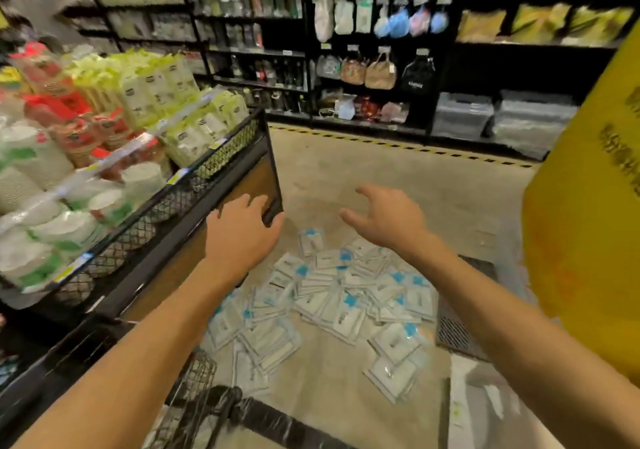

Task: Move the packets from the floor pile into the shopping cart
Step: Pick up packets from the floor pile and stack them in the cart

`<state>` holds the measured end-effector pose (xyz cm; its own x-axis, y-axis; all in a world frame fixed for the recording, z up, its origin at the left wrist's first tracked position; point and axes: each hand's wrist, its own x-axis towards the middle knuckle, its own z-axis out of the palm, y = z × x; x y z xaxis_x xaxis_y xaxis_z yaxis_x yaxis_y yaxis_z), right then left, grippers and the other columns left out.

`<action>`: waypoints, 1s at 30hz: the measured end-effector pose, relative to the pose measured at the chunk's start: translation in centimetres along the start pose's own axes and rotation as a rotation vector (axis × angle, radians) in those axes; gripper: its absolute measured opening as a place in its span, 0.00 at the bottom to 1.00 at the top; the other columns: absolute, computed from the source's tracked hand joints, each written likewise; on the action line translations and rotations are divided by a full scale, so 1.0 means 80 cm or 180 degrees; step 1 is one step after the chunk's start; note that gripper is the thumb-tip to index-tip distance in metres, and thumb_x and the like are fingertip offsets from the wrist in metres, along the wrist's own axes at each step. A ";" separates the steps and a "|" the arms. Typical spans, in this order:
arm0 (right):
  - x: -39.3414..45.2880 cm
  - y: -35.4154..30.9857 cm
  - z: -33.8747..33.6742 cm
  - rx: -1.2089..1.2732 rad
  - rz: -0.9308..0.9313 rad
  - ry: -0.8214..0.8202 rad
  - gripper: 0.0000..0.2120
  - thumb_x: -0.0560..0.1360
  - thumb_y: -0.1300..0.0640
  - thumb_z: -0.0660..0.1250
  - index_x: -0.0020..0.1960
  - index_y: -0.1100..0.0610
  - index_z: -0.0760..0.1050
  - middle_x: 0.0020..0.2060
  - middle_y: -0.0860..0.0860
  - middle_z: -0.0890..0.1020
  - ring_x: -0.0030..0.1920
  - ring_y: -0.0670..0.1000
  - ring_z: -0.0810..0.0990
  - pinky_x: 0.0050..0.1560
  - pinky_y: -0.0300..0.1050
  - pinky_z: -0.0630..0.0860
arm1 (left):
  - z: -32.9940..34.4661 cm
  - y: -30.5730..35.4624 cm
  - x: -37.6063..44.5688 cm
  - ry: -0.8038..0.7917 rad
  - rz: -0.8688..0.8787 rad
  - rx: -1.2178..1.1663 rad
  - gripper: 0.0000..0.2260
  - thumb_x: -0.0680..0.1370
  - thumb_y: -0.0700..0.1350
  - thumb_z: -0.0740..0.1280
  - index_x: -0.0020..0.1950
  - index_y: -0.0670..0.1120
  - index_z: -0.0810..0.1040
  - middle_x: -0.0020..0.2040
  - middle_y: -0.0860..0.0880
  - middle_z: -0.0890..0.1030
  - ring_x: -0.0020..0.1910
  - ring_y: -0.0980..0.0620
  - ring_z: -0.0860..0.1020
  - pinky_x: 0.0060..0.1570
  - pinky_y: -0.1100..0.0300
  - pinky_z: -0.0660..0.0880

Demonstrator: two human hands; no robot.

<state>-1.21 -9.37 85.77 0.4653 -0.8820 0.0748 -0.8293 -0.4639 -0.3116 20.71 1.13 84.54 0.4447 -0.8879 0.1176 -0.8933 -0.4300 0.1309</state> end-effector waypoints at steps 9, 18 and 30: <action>0.025 0.195 0.011 0.0074 0.0647 0.0014 0.34 0.79 0.33 0.63 0.78 0.52 0.68 0.72 0.52 0.76 0.69 0.60 0.76 0.65 0.61 0.76 | 0.078 0.150 0.076 -0.0110 0.0432 -0.0083 0.26 0.82 0.63 0.58 0.76 0.52 0.70 0.73 0.48 0.74 0.72 0.45 0.71 0.72 0.41 0.65; 0.025 0.324 0.073 0.0053 0.1662 0.0160 0.33 0.77 0.34 0.63 0.75 0.52 0.69 0.70 0.52 0.76 0.67 0.60 0.76 0.61 0.58 0.78 | 0.191 0.245 0.166 -0.0604 0.1214 -0.0132 0.24 0.81 0.58 0.62 0.73 0.47 0.74 0.69 0.45 0.78 0.67 0.42 0.76 0.68 0.42 0.70; 0.022 0.397 0.224 0.0247 0.2832 0.0120 0.33 0.80 0.42 0.67 0.78 0.57 0.66 0.73 0.57 0.73 0.71 0.61 0.73 0.67 0.55 0.73 | 0.409 0.308 0.257 -0.1343 0.2227 -0.0175 0.23 0.80 0.56 0.60 0.71 0.45 0.76 0.68 0.43 0.78 0.66 0.39 0.76 0.67 0.40 0.68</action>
<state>-21.18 -24.14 59.00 -0.3519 -0.9156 -0.1946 -0.8546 0.3991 -0.3324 5.68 -33.08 58.00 -0.2863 -0.9393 -0.1889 -0.9456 0.2451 0.2141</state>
